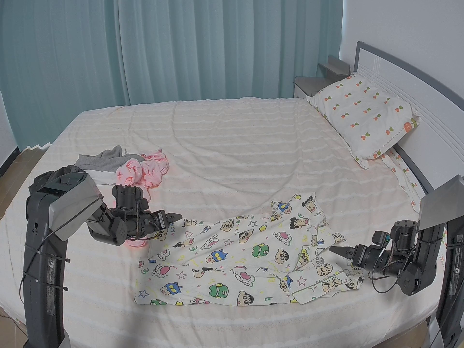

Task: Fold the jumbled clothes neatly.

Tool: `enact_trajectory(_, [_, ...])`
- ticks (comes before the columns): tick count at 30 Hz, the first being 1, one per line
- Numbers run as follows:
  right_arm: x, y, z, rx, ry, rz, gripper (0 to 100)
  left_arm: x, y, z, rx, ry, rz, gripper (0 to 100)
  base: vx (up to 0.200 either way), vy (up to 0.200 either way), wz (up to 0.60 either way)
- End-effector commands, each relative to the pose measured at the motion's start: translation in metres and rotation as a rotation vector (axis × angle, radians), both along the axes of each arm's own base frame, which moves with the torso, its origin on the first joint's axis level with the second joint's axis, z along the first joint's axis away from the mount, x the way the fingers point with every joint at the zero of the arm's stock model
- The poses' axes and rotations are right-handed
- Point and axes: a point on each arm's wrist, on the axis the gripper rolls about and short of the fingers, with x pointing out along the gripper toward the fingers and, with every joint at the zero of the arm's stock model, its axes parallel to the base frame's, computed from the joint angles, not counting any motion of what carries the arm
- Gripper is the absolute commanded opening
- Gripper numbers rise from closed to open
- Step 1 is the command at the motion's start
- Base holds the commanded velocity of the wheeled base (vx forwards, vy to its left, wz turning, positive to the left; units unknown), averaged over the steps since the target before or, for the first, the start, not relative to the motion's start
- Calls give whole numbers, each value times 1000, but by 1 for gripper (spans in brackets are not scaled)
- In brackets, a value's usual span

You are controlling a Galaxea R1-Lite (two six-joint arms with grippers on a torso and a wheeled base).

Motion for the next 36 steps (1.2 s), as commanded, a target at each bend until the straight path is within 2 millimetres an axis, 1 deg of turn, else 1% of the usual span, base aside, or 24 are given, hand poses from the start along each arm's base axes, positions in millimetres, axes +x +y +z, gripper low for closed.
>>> enact_trajectory(1, [1,2,3,1,-23,9,100,-1,0,-4,22,5,-16,100,0,0,0])
enact_trajectory(10, [3,7,3,1,-29,24,100,-1,3,-11,98,4,-13,100,0,0,0])
enact_trajectory(16, [12,10,5,5,-66,29,100,-2,1,-13,96,13,-19,100,0,0,0])
enact_trajectory(17, [15,10,6,6,-75,29,100,-1,0,-13,97,16,-20,0,0,0,0])
enact_trajectory(18, [15,10,6,6,-75,29,100,-1,0,-13,97,16,-20,0,0,0,0])
enact_trajectory(21, [28,11,11,6,-130,23,100,0,-1,-13,96,19,-23,0,0,0,0])
enact_trajectory(24, [42,11,11,1,-163,7,100,0,-1,-13,98,13,-21,0,0,0,0])
enact_trajectory(28, [68,12,13,-11,-160,-18,100,3,-1,-9,97,-5,11,0,0,0,0])
enact_trajectory(29, [70,13,13,-13,-161,-20,100,3,-1,-9,98,-7,18,0,0,0,0])
enact_trajectory(31, [86,13,17,-20,-159,-35,100,7,0,-4,104,-49,89,0,0,0,0])
enact_trajectory(32, [87,13,17,-22,-158,-35,100,7,0,-3,103,-51,94,0,0,0,0])
enact_trajectory(33, [100,14,21,-23,-158,-38,100,9,1,0,89,-80,131,0,0,0,0])
enact_trajectory(36, [113,16,25,-31,-145,-45,100,10,1,3,94,-93,156,0,0,0,0])
